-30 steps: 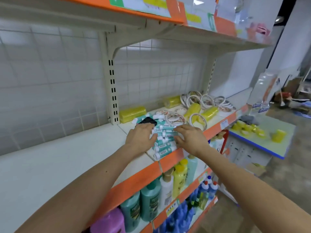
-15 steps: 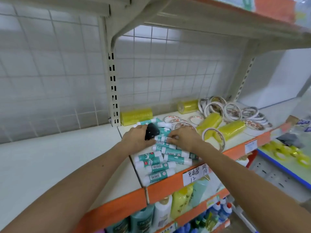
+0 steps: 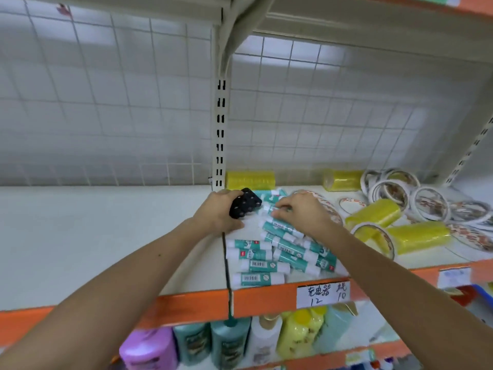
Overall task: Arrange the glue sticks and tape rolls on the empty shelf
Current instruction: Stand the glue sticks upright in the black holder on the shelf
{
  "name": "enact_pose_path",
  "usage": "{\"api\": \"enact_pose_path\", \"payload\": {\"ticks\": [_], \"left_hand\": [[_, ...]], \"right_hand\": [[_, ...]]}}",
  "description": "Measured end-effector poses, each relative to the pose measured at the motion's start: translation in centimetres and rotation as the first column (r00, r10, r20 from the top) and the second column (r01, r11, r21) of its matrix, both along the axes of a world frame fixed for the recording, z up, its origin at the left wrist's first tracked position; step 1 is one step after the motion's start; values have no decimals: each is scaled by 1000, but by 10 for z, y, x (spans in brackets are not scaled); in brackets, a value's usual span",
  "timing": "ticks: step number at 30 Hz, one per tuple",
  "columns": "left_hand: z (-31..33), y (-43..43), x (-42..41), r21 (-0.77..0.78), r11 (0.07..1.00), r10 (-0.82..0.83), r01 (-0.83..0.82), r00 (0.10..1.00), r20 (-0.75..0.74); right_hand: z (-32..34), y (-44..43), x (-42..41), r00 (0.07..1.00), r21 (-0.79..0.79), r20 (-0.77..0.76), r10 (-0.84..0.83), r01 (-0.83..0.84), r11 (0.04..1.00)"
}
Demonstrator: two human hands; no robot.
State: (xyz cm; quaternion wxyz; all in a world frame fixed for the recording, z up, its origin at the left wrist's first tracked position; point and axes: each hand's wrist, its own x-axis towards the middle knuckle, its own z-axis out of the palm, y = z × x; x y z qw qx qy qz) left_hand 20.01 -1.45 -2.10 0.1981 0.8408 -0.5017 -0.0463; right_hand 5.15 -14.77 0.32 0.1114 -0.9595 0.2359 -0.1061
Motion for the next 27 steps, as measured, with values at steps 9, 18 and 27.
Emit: {"api": "enact_pose_path", "payload": {"ticks": [9,18,27], "left_hand": [[-6,124,49,0,955,298,-298,954,15],[-13,267,106,0,898,439,-439,898,44],[-11,432,177,18,850,523,-527,847,90]], "right_hand": [[-3,77,89,960,76,86,265,-271,959],[-2,202,185,903,116,77,423,-430,895],[0,352,283,883,165,115,456,-469,867]]}}
